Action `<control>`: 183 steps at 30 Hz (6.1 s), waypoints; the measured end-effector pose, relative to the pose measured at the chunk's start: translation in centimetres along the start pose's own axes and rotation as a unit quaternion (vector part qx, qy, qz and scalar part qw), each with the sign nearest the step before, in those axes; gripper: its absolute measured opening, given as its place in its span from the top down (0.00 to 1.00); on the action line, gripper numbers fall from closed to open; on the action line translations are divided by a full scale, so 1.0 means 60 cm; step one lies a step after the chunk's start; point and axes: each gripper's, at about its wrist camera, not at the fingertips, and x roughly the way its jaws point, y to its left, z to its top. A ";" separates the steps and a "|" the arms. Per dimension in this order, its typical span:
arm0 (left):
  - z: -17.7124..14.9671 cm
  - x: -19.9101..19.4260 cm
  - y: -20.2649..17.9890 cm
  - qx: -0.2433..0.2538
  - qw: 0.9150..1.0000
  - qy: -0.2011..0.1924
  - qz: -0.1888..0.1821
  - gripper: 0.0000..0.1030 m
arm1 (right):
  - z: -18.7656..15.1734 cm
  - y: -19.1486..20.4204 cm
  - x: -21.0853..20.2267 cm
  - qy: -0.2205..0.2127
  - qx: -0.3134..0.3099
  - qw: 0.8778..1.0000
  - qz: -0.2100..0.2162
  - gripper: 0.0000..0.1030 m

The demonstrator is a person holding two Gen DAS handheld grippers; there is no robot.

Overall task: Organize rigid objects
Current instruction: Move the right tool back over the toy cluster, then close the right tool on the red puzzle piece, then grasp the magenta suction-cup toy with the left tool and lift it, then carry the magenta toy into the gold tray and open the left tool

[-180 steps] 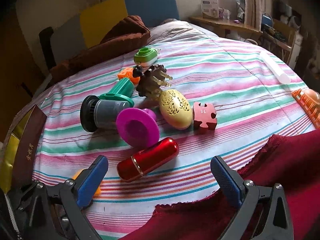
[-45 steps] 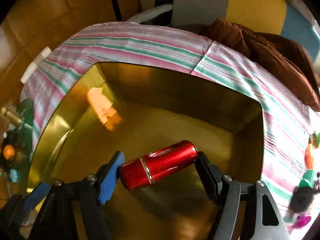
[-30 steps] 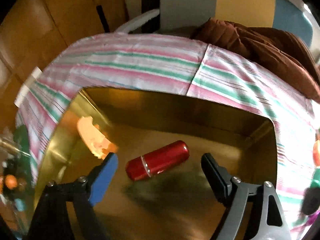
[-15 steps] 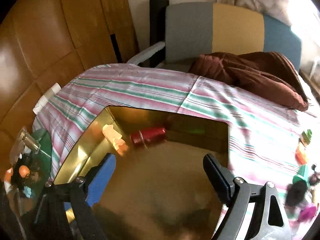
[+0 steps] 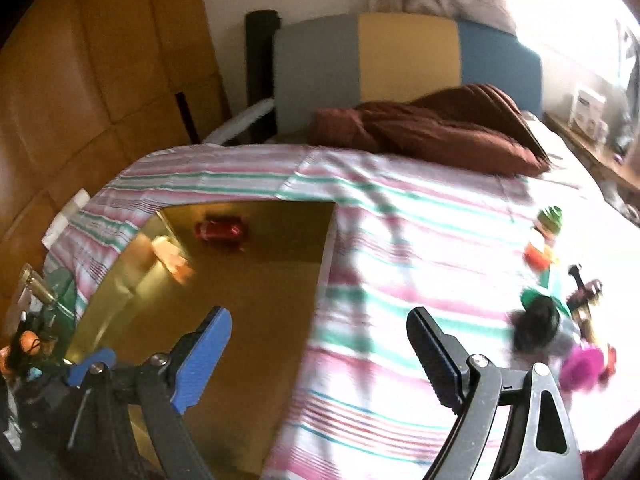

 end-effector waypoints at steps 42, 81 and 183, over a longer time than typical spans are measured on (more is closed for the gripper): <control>-0.039 -0.035 -0.236 0.176 0.977 0.019 -0.116 0.59 | -0.037 -0.549 -0.074 0.098 0.190 0.962 -0.171 0.15; -0.025 0.101 -0.559 0.270 0.940 0.095 -0.185 0.59 | -0.062 -0.595 -0.023 0.111 0.254 0.953 -0.121 0.69; 0.113 0.110 0.021 -0.008 0.998 0.059 0.021 0.68 | -0.044 -0.589 -0.060 0.033 0.237 0.964 -0.117 0.69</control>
